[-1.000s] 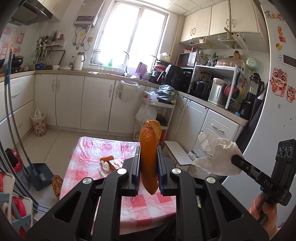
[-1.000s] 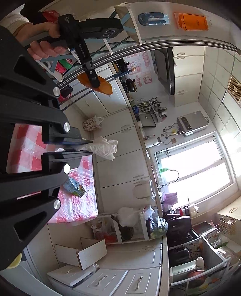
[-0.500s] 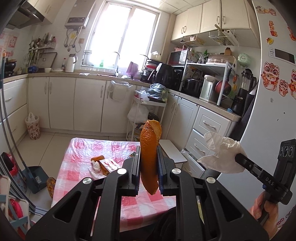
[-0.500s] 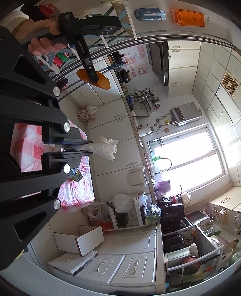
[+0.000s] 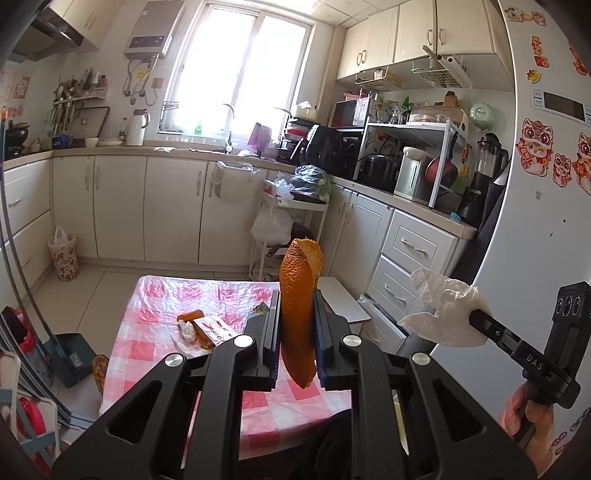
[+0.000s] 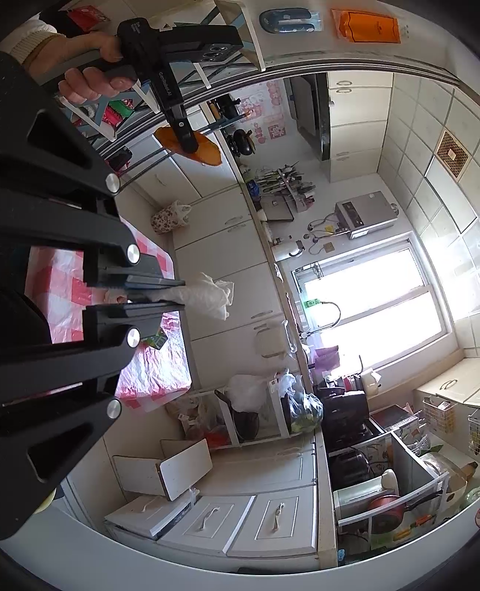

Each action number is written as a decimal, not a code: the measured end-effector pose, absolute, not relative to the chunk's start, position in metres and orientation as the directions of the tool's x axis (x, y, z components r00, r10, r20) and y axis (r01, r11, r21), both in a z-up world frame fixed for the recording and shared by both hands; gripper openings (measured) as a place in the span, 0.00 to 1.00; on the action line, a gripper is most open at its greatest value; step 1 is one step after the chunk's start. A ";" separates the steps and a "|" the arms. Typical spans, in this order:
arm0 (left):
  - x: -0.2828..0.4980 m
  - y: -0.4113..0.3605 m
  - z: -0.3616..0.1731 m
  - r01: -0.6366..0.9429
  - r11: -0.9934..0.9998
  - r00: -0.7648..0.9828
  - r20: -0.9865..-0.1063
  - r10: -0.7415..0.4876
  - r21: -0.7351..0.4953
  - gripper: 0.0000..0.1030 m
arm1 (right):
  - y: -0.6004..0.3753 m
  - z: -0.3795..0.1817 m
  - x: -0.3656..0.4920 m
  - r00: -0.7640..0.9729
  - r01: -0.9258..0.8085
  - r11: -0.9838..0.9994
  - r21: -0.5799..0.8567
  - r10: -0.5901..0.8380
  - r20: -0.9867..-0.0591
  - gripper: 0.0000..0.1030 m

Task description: Collect trash

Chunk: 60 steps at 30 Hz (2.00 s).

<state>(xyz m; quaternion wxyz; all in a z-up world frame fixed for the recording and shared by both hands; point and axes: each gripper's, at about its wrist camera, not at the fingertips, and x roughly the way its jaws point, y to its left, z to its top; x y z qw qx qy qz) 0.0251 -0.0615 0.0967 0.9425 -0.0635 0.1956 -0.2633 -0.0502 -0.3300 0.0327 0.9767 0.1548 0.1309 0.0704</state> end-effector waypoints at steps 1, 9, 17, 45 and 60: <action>0.025 -0.061 0.097 0.471 0.853 0.785 -0.334 -0.521 -0.223 0.14 | -0.330 0.034 -0.050 0.956 -0.098 0.942 0.321 0.179 -0.234 0.07; 0.023 -0.060 0.099 0.476 0.851 0.783 -0.333 -0.525 -0.223 0.14 | -0.329 0.035 -0.051 0.956 -0.097 0.942 0.320 0.178 -0.234 0.07; 0.021 -0.063 0.100 0.480 0.850 0.781 -0.335 -0.527 -0.218 0.14 | -0.329 0.035 -0.051 0.956 -0.097 0.942 0.321 0.178 -0.234 0.07; 0.044 -0.297 -0.036 0.728 0.634 0.321 -0.688 -0.651 -0.260 0.14 | -0.469 -0.117 -0.092 0.796 0.358 0.891 0.278 -0.136 -0.590 0.07; 0.076 -0.436 -0.147 0.710 0.668 0.157 -0.873 -0.461 -0.225 0.49 | -0.513 -0.195 -0.082 0.682 0.504 0.800 0.327 -0.135 -0.719 0.53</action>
